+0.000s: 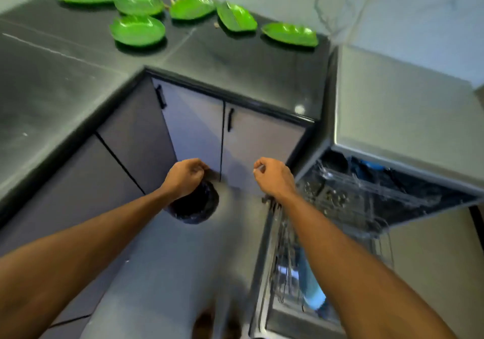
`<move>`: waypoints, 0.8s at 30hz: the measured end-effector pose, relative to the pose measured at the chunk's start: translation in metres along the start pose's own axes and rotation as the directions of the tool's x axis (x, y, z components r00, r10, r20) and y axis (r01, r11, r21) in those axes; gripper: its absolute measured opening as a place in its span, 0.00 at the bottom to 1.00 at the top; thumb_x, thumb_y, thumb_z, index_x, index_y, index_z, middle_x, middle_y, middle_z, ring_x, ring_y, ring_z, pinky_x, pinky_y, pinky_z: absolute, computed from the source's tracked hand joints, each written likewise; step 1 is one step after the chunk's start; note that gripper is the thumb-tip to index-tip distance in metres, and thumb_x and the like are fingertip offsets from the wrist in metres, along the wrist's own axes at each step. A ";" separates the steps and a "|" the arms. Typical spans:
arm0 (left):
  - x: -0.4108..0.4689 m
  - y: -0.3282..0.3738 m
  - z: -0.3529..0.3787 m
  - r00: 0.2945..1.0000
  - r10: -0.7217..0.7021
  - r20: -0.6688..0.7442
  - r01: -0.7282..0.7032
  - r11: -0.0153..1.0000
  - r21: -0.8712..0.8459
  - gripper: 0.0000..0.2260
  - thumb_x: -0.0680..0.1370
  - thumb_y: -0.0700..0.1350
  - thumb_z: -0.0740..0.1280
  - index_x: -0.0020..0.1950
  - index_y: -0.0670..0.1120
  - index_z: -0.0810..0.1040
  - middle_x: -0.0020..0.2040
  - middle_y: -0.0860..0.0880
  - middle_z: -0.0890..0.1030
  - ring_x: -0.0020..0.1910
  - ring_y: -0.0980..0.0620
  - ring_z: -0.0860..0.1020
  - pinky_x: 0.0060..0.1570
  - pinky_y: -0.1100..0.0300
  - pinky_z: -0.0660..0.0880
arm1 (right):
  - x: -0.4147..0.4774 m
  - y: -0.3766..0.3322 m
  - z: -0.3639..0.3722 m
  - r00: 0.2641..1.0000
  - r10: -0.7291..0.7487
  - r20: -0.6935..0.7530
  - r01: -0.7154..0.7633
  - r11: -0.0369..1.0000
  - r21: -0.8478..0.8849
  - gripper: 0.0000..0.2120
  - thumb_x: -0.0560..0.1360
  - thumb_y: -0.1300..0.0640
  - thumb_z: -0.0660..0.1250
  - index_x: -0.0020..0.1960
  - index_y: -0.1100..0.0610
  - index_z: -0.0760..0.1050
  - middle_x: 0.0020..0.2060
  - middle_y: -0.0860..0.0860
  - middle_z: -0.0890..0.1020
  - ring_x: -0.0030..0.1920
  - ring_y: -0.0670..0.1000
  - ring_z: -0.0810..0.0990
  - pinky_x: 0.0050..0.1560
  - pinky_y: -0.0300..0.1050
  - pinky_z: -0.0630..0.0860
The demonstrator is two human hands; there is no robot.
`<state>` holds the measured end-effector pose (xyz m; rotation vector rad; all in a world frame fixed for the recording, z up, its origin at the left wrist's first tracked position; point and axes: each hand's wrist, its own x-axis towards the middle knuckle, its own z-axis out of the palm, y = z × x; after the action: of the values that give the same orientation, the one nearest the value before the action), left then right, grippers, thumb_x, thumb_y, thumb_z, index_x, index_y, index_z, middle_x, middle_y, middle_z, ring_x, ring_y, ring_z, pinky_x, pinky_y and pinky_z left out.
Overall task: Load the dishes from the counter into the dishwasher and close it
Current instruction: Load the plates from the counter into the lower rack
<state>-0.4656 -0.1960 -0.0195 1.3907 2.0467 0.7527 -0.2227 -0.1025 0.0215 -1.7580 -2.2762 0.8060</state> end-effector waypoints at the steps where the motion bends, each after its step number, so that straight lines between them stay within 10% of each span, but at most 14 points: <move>1: 0.008 0.001 -0.014 0.999 -0.007 -0.038 0.006 1.000 -0.021 0.10 0.76 0.42 0.65 0.45 0.57 0.81 0.45 0.52 0.85 0.43 0.51 0.83 0.49 0.53 0.79 | 0.011 -0.015 -0.009 0.999 -0.036 -0.018 0.035 0.999 -0.024 0.10 0.75 0.53 0.64 0.53 0.50 0.81 0.49 0.51 0.85 0.52 0.56 0.82 0.52 0.47 0.77; 10: 0.119 0.009 -0.089 0.983 0.058 -0.172 -0.046 0.997 0.068 0.13 0.77 0.41 0.66 0.61 0.45 0.81 0.58 0.45 0.81 0.56 0.46 0.79 0.58 0.47 0.76 | 0.149 -0.090 -0.033 0.957 -0.237 -0.167 0.235 0.971 -0.034 0.13 0.76 0.52 0.67 0.59 0.53 0.80 0.55 0.53 0.80 0.60 0.57 0.76 0.59 0.49 0.73; 24: 0.264 -0.056 -0.176 0.838 -0.223 -0.497 0.360 0.912 0.198 0.23 0.69 0.57 0.68 0.62 0.49 0.78 0.59 0.46 0.78 0.60 0.42 0.75 0.57 0.47 0.72 | 0.333 -0.191 0.035 0.921 -0.385 -0.060 0.389 0.919 0.071 0.20 0.77 0.39 0.64 0.59 0.53 0.78 0.53 0.51 0.71 0.56 0.53 0.68 0.58 0.48 0.73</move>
<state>-0.7090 0.0101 0.0287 1.0538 2.7661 0.7259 -0.5003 0.1654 0.0214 -1.2141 -2.4077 0.7562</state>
